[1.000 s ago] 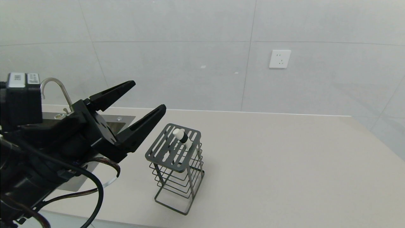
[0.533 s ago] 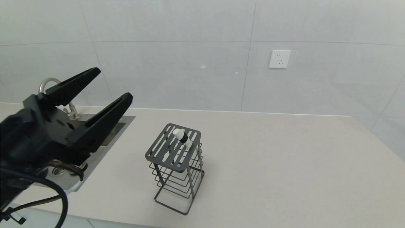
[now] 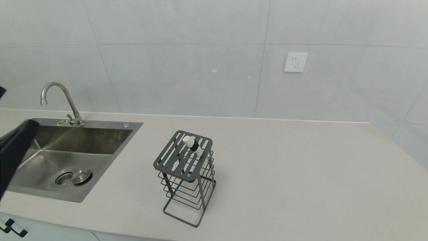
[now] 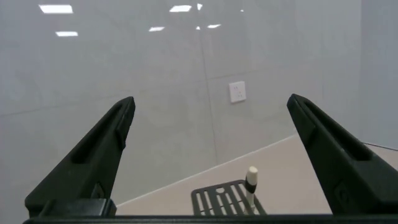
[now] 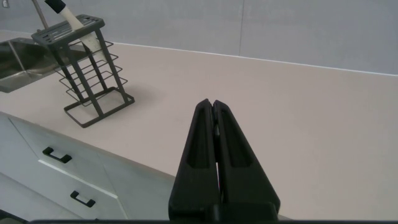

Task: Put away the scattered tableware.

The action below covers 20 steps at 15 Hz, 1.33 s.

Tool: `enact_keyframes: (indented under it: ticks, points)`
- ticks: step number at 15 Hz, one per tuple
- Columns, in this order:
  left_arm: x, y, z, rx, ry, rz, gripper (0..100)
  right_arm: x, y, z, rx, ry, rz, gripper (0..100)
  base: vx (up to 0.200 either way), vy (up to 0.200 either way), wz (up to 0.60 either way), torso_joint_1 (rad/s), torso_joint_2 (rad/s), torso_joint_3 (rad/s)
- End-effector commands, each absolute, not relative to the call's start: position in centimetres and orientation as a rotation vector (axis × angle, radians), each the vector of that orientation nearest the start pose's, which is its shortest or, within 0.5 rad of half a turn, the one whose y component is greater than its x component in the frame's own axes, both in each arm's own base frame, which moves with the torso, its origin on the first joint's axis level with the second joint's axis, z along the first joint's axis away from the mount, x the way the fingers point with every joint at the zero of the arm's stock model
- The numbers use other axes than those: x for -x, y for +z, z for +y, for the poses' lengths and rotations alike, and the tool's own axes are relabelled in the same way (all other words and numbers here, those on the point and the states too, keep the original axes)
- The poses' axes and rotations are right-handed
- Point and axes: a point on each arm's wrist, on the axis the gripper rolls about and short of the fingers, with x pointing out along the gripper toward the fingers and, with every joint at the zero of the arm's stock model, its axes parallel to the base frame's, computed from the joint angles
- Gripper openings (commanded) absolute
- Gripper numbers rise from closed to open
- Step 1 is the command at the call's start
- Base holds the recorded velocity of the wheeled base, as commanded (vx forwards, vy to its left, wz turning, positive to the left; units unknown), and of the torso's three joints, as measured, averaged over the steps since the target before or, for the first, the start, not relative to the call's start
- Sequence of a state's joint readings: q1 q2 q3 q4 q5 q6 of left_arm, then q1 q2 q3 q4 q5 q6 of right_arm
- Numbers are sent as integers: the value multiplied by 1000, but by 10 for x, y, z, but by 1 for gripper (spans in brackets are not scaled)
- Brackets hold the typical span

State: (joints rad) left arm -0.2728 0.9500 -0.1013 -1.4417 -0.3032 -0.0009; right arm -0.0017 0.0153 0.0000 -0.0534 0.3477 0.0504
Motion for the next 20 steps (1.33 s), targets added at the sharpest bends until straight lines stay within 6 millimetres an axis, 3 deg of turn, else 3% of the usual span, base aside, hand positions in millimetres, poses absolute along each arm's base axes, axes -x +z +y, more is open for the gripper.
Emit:
enact_keyframes:
  ticks: [1, 3, 4, 5, 6, 9, 13, 15, 20]
  points:
    - [-24, 223, -11, -74, -466, -720, 100, 23, 81, 8, -44, 347, -28, 0, 0, 0, 0, 0, 0, 0]
    - [2, 206, -8, -69, -457, -624, 100, 23, 81, 8, -45, 348, -27, 0, 0, 0, 0, 0, 0, 0]
    - [2, 206, -8, -69, -457, -624, 100, 23, 81, 8, -45, 348, -27, 0, 0, 0, 0, 0, 0, 0]
    - [35, 182, -4, -44, -462, -426, 100, 23, 81, 8, -36, 352, -27, 0, 0, 0, 0, 0, 0, 0]
    - [44, 170, -3, -32, -466, -347, 100, 23, 81, 8, -39, 350, -28, 0, 0, 0, 0, 0, 0, 0]
    - [37, 152, -3, -18, -451, -286, 100, 23, 81, 8, -38, 352, -27, 0, 0, 0, 0, 0, 0, 0]
    - [18, 94, -6, 1, -353, -82, 100, 23, 81, 8, -44, 347, -28, 0, 0, 0, 0, 0, 0, 0]
    - [24, 81, -7, 7, -315, -52, 100, 23, 81, 8, -44, 347, -28, 0, 0, 0, 0, 0, 0, 0]
    - [24, 81, -8, 6, -358, -47, 100, 23, 81, 8, -39, 349, -28, 0, 0, 0, 0, 0, 0, 0]
